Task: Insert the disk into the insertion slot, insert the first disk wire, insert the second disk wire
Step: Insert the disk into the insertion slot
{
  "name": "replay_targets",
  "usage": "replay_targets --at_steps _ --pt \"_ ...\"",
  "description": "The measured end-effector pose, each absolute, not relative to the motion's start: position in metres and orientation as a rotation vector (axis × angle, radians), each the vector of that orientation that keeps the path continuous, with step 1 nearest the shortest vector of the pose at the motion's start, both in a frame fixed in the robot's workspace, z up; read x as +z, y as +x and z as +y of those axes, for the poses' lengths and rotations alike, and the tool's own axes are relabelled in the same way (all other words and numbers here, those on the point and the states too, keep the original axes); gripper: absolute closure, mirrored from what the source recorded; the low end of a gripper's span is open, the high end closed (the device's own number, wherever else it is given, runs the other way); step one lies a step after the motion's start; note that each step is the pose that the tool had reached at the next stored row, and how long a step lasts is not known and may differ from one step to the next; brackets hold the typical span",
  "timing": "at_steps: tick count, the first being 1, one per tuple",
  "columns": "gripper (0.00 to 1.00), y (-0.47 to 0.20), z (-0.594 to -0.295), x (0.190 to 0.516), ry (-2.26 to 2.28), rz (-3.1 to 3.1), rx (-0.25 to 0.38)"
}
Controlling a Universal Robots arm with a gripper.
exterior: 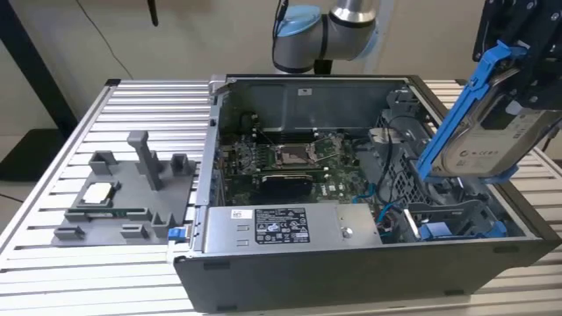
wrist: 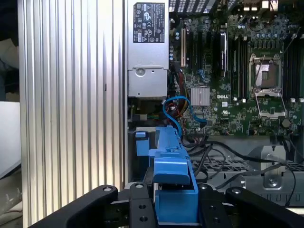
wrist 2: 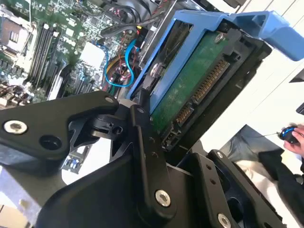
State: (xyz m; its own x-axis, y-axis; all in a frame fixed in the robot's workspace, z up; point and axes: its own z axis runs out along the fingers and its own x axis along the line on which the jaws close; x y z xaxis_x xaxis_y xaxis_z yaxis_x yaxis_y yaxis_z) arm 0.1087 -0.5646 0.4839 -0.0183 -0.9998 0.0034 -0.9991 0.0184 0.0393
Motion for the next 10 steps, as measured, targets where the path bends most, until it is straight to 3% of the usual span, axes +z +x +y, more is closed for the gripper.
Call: replay_targets --at_steps 10 --pt "0.67 0.109 -0.574 0.471 2.180 -2.220 -0.040"
